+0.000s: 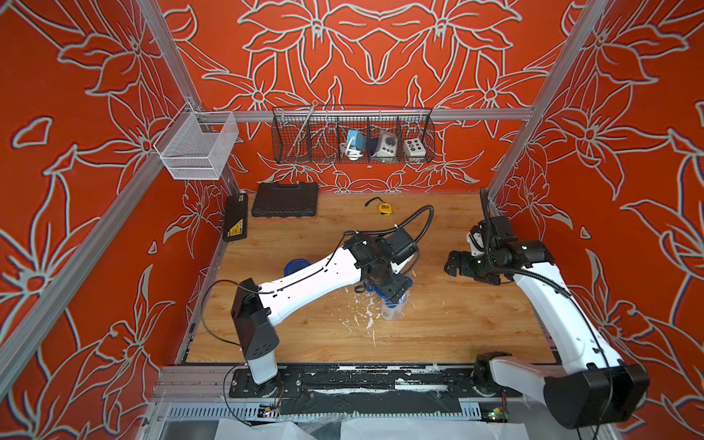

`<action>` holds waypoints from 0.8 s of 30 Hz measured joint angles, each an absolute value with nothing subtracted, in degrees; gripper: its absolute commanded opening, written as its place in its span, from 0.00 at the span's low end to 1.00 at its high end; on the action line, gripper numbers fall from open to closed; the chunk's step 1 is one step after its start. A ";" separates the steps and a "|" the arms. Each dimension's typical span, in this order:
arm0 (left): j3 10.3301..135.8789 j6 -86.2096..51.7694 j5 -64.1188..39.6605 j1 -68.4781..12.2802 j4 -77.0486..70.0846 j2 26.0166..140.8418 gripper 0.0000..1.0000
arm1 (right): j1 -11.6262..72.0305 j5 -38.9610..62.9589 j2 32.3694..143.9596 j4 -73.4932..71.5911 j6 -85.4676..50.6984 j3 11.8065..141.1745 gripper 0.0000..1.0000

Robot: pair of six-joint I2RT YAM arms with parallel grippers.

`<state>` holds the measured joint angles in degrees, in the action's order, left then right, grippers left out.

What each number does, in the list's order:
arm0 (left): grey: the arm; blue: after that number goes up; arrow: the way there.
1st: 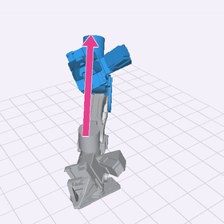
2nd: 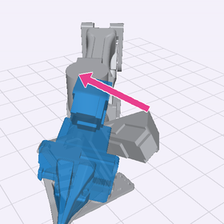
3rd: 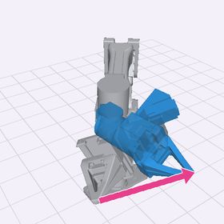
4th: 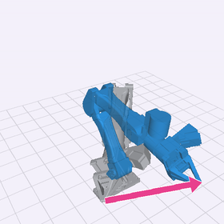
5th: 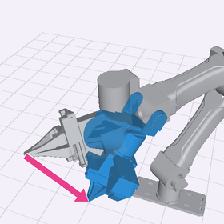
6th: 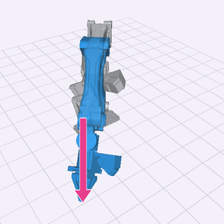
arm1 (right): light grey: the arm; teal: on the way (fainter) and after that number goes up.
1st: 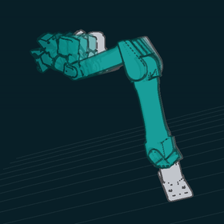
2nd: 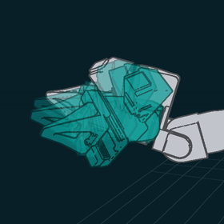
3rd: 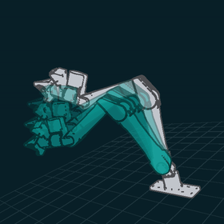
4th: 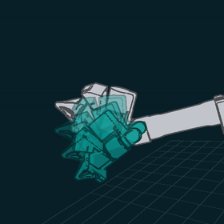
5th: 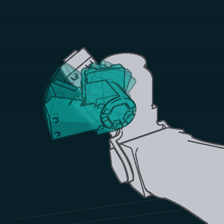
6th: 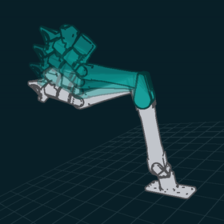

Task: Pack away toiletry kits
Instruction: Close the lid on the container.

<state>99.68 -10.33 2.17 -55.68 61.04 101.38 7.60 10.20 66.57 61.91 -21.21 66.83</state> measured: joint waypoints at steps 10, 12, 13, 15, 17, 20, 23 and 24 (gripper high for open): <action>100.82 -12.01 2.22 -57.45 60.99 103.81 0.72 | 6.66 10.61 66.26 61.10 -21.19 66.37 0.98; 100.79 -11.99 2.22 -57.82 60.99 103.81 0.72 | 6.63 10.59 66.26 61.06 -21.21 66.08 0.98; 100.79 -11.99 2.24 -57.89 60.99 103.81 0.72 | 6.63 10.61 66.26 61.04 -21.21 65.89 0.98; 100.79 -11.99 2.33 -58.08 60.99 103.83 0.72 | 6.63 10.59 66.26 61.08 -21.21 65.71 0.98; 100.79 -12.01 2.50 -58.13 61.01 104.03 0.72 | 6.48 10.59 66.24 61.06 -21.21 65.69 0.98; 100.79 -12.03 2.76 -58.13 60.99 104.71 0.72 | 6.28 10.59 66.24 61.06 -21.21 65.71 0.98; 100.79 -12.05 2.98 -58.13 60.99 105.62 0.72 | 6.26 10.59 66.24 61.06 -21.21 65.71 0.98; 100.79 -12.05 3.16 -58.13 60.99 105.97 0.72 | 6.26 10.59 66.24 61.06 -21.19 65.69 0.98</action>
<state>100.79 -12.05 3.16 -58.13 60.99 105.97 6.26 10.59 66.24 61.06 -21.19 65.69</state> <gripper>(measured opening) 0.802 0.982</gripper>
